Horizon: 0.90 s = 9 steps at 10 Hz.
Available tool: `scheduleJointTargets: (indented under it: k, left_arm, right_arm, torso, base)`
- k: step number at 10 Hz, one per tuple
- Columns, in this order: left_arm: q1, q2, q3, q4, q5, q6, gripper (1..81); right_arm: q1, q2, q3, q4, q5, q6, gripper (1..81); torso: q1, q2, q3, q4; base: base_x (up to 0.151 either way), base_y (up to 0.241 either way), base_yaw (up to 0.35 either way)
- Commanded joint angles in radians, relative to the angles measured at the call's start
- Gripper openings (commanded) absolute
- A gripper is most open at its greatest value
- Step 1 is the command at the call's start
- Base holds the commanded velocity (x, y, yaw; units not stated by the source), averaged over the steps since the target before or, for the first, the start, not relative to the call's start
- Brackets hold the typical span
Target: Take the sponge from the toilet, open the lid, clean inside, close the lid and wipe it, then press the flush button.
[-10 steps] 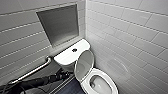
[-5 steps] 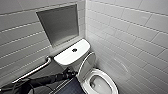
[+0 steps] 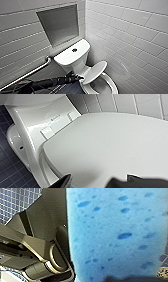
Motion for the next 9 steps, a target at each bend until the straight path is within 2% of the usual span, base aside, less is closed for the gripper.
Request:
scheduleJointTargets:
  k: [1, 5, 6, 7, 8, 9]
  left_arm:
    - [-0.043, -0.012, 0.112, 0.148, 0.072, 0.004, 81.1]
    - [0.162, -0.109, 0.336, 0.405, 0.072, 0.004, 81.1]
    - [0.230, -0.130, 0.345, 0.440, 0.078, 0.004, 81.1]
    - [0.294, -0.143, 0.336, 0.486, 0.130, 0.004, 81.1]
    - [0.362, -0.146, 0.304, 0.528, 0.187, 0.004, 81.1]
    - [0.429, -0.147, 0.257, 0.553, 0.207, 0.006, 81.1]
  right_arm:
    - [-0.012, -0.050, 0.064, 0.079, -0.058, -0.069, 1.0]
    - [-0.006, -0.034, 0.042, 0.077, -0.024, -0.065, 1.0]
    - [-0.008, -0.024, 0.036, 0.077, 0.012, -0.066, 1.0]
    - [-0.009, -0.005, 0.015, 0.075, 0.042, -0.071, 1.0]
    - [-0.003, 0.013, -0.016, 0.066, 0.035, -0.068, 1.0]
    - [0.001, 0.030, -0.014, 0.045, 0.027, -0.071, 1.0]
  torso:
    - [0.000, 0.000, 0.000, 0.000]
    - [0.000, 0.000, 0.000, 0.000]
    - [0.000, 0.000, 0.000, 0.000]
    - [0.000, 0.000, 0.000, 0.000]
    - [0.000, 0.000, 0.000, 0.000]
    - [0.000, 0.000, 0.000, 0.000]
  base:
    - [0.000, 0.000, 0.000]
    - [0.000, 0.000, 0.000]
    - [0.000, 0.000, 0.000]
    - [0.000, 0.000, 0.000]
    - [0.000, 0.000, 0.000]
    - [0.000, 0.000, 0.000]
